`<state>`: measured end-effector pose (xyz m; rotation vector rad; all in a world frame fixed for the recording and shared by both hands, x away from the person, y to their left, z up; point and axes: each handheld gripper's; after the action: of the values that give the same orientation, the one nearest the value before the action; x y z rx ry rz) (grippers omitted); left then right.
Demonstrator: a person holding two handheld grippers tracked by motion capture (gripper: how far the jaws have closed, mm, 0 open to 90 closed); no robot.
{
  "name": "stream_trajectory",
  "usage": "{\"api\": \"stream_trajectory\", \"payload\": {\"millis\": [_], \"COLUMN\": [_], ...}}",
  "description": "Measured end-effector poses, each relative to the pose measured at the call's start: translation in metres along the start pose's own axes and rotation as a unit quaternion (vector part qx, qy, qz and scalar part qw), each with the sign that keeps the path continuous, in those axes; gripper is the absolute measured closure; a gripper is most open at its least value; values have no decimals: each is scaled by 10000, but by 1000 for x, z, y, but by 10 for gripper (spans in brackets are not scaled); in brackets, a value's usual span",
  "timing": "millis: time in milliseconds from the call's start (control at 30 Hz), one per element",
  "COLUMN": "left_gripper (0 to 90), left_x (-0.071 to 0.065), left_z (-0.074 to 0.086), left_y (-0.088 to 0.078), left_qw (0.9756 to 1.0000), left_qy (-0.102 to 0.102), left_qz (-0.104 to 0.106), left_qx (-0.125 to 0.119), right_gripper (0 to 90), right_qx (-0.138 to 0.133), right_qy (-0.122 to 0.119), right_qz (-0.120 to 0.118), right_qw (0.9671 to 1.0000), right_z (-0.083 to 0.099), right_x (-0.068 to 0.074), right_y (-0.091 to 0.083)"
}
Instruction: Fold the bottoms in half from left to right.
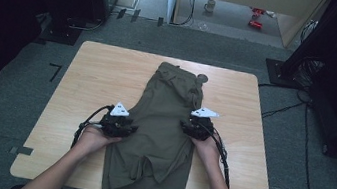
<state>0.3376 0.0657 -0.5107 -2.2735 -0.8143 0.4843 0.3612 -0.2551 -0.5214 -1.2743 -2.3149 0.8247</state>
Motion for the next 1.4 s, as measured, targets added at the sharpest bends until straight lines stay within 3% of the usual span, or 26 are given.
{"api": "stream_trajectory", "payload": {"millis": [433,1000,1400], "left_gripper": [576,518,506], "left_x": [-17,-41,-53], "left_z": [14,37,49], "left_y": [-14,-34,-45], "left_qw": [9998,9994,9993], "left_qy": [-120,-53,19], "left_qz": [114,310,313], "left_qx": [85,117,190], "right_gripper": [467,462,459], "right_qx": [14,23,78], "right_qy": [-113,-297,-447], "right_qz": [-118,-310,-487], "right_qw": [9999,9991,9978], "right_z": [4,24,37], "right_x": [13,33,46], "right_y": [-3,-26,-41]}}
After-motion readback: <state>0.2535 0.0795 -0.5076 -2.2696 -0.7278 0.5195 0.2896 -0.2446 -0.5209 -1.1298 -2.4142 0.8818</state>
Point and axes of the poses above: each handheld gripper's, and its own axes: y roughly forward along the jaws, z roughly out of its underside, x roughly to its left, and after that the axes turned 1 degree about x, right-handed
